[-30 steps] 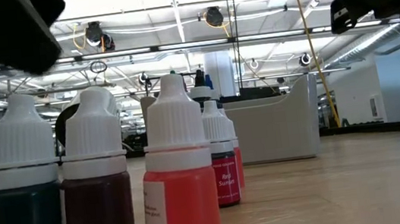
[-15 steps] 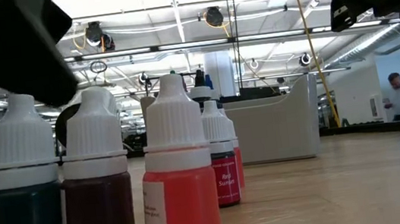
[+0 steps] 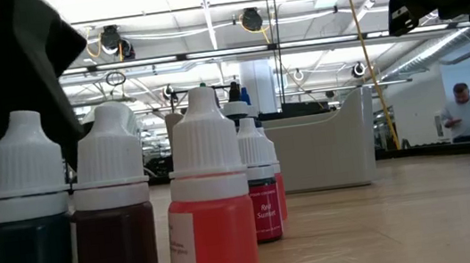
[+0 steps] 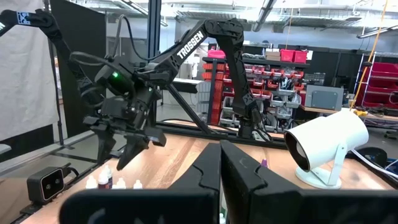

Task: Pick & Place food coloring
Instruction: Put the small blue food coloring bottle into the bin

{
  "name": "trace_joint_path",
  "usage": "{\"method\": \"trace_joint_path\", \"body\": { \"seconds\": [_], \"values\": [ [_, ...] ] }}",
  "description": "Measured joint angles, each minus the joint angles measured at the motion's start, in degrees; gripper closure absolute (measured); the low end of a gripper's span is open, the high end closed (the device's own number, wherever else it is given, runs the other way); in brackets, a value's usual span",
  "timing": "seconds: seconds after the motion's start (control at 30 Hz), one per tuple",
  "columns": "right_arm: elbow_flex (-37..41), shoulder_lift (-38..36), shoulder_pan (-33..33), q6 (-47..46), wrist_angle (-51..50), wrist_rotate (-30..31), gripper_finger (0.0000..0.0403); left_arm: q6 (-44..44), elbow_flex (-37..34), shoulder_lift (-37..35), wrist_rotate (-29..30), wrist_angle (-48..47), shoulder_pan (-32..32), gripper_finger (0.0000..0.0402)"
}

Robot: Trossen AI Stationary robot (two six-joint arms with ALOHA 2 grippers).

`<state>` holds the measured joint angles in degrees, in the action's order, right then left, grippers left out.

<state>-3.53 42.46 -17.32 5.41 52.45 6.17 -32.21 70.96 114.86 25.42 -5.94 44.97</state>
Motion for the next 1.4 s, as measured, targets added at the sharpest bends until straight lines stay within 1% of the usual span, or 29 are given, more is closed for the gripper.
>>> {"method": "trace_joint_path", "body": {
  "seconds": [0.23, 0.6, 1.4],
  "values": [
    [0.0, -0.02, 0.0, 0.0, -0.01, 0.0, 0.0403, 0.13, 0.0, 1.12, -1.3, 0.05, -0.79, 0.0188],
    [0.0, 0.0, 0.0, 0.0, -0.01, 0.0, 0.0403, -0.12, 0.0, 1.12, -1.46, 0.14, -1.84, 0.0188],
    [0.0, 0.0, 0.0, -0.01, -0.01, 0.02, 0.0403, -0.66, 0.0, 1.12, -1.46, 0.14, -1.81, 0.0188]
  ]
}}
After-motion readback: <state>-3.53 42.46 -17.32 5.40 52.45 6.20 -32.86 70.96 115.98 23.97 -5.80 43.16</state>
